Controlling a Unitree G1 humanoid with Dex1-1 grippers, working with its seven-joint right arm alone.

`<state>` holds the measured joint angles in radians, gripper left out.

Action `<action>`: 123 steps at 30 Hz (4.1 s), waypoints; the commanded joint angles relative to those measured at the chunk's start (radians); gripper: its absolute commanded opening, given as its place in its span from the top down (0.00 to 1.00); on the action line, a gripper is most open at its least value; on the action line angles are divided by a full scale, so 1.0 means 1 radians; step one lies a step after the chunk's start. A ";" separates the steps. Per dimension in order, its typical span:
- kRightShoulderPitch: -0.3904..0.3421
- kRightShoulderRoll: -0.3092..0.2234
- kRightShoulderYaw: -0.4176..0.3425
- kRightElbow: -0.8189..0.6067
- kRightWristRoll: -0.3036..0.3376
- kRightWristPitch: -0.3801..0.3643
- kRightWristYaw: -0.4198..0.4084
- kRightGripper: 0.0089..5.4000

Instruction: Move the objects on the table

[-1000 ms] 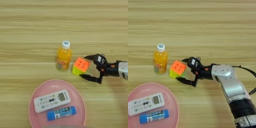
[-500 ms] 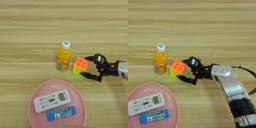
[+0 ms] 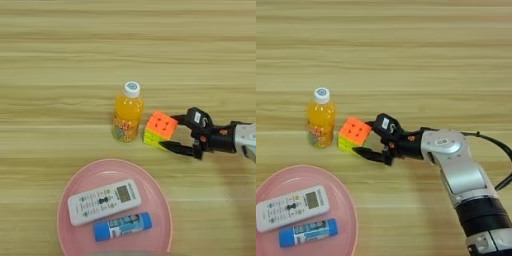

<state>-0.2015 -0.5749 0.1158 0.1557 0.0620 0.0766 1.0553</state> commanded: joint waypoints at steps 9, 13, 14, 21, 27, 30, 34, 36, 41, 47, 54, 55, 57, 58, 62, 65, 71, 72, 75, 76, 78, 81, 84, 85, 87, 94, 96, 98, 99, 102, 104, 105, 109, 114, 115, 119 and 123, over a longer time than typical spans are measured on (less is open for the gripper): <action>-0.071 -0.029 -0.057 -0.063 0.058 -0.013 0.001 0.38; -0.070 -0.046 -0.098 -0.097 0.113 -0.014 0.036 0.38; -0.068 -0.050 -0.106 -0.104 0.123 -0.015 0.044 0.38; -0.050 -0.074 -0.149 -0.148 0.174 -0.023 0.092 0.38; -0.030 -0.094 -0.182 -0.189 0.221 -0.030 0.136 0.38; -0.003 -0.106 -0.187 -0.231 0.258 -0.020 0.179 0.38; 0.030 -0.113 -0.184 -0.278 0.285 -0.018 0.219 0.38; 0.047 -0.118 -0.176 -0.299 0.290 -0.014 0.237 0.38; 0.069 -0.126 -0.162 -0.309 0.281 -0.014 0.255 0.38; 0.087 -0.138 -0.149 -0.279 0.237 -0.050 0.255 0.38; 0.096 -0.149 -0.135 -0.211 0.154 -0.114 0.236 0.38; 0.095 -0.149 -0.135 -0.202 0.148 -0.120 0.236 0.38; 0.096 -0.151 -0.137 -0.183 0.133 -0.134 0.234 0.38; 0.097 -0.153 -0.137 -0.175 0.128 -0.140 0.234 0.38; 0.104 -0.161 -0.142 -0.153 0.116 -0.155 0.236 0.38; 0.108 -0.165 -0.138 -0.140 0.108 -0.166 0.234 0.38; 0.115 -0.160 -0.111 -0.108 0.068 -0.193 0.221 0.38; 0.116 -0.159 -0.107 -0.102 0.062 -0.198 0.219 0.38; 0.117 -0.158 -0.097 -0.088 0.050 -0.210 0.213 0.38; 0.117 -0.157 -0.095 -0.084 0.046 -0.213 0.212 0.38; 0.117 -0.156 -0.093 -0.076 0.040 -0.219 0.210 0.38; 0.117 -0.157 -0.088 -0.068 0.036 -0.225 0.205 0.38; 0.117 -0.157 -0.085 -0.064 0.034 -0.229 0.199 0.38; 0.117 -0.158 -0.084 -0.063 0.033 -0.231 0.197 0.38; 0.115 -0.158 -0.084 -0.061 0.031 -0.233 0.192 0.33; 0.111 -0.157 -0.082 -0.055 0.026 -0.238 0.185 0.20; 0.111 -0.157 -0.082 -0.054 0.026 -0.240 0.183 0.15; 0.110 -0.157 -0.081 -0.053 0.027 -0.241 0.182 0.11; 0.110 -0.157 -0.081 -0.053 0.027 -0.241 0.181 0.09; 0.110 -0.156 -0.080 -0.052 0.026 -0.242 0.179 0.02; 0.109 -0.156 -0.080 -0.052 0.027 -0.242 0.178 0.01; 0.109 -0.156 -0.079 -0.052 0.027 -0.243 0.178 0.01; 0.107 -0.155 -0.080 -0.051 0.030 -0.245 0.178 0.01; 0.095 -0.137 -0.113 -0.102 0.120 -0.198 0.191 0.01; 0.091 -0.133 -0.119 -0.111 0.139 -0.187 0.191 0.01; 0.085 -0.126 -0.131 -0.138 0.186 -0.157 0.186 0.01; 0.089 -0.117 -0.139 -0.180 0.235 -0.119 0.191 0.01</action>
<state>-0.0638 -0.6701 0.0214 0.0416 0.2491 -0.0612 1.2753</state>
